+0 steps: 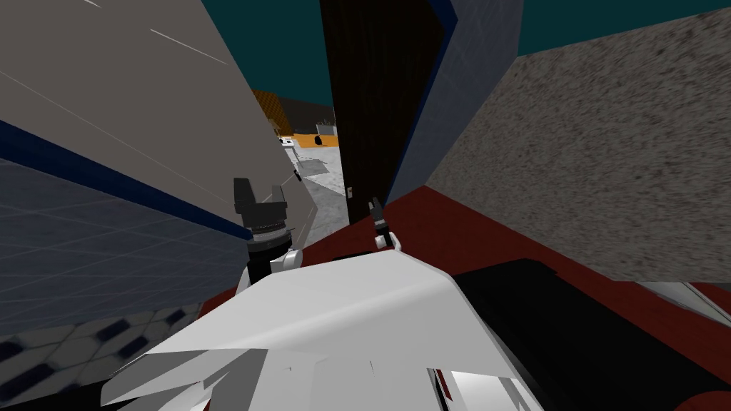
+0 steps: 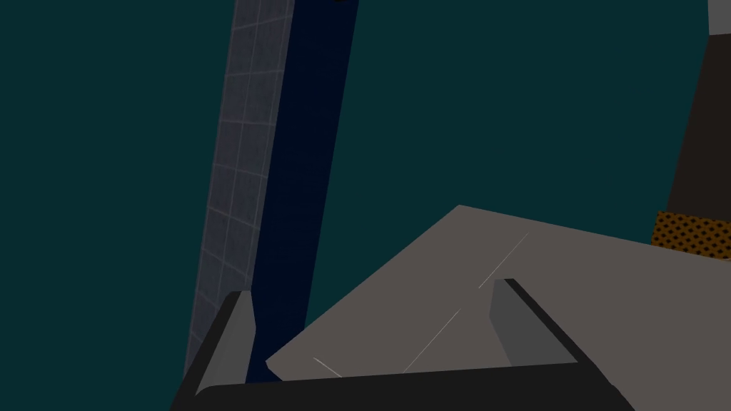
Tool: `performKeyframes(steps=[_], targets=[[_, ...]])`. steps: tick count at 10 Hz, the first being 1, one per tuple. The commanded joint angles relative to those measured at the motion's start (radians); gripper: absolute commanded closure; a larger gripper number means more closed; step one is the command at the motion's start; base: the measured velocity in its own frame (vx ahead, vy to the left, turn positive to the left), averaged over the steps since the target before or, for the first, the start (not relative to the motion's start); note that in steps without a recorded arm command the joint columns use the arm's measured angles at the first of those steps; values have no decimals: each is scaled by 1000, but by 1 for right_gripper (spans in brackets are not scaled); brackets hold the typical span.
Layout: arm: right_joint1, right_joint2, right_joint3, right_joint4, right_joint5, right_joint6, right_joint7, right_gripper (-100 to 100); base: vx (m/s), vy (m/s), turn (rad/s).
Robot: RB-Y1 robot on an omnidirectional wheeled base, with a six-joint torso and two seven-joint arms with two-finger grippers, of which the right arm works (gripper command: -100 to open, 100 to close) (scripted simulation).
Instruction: Push the door open
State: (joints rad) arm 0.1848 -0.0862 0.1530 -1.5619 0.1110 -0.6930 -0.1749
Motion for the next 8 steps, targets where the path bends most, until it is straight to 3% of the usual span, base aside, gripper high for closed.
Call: performKeyframes(steps=[1,7,8], targets=[[-16,-3,8,47,1,-9,-4,-100,54,5,-15],[-85,-6,47,218,7,-33,-16,-100,78,-4,-23],[-85,-6,47,227,7,-33,-16,-100,63,8,-3]])
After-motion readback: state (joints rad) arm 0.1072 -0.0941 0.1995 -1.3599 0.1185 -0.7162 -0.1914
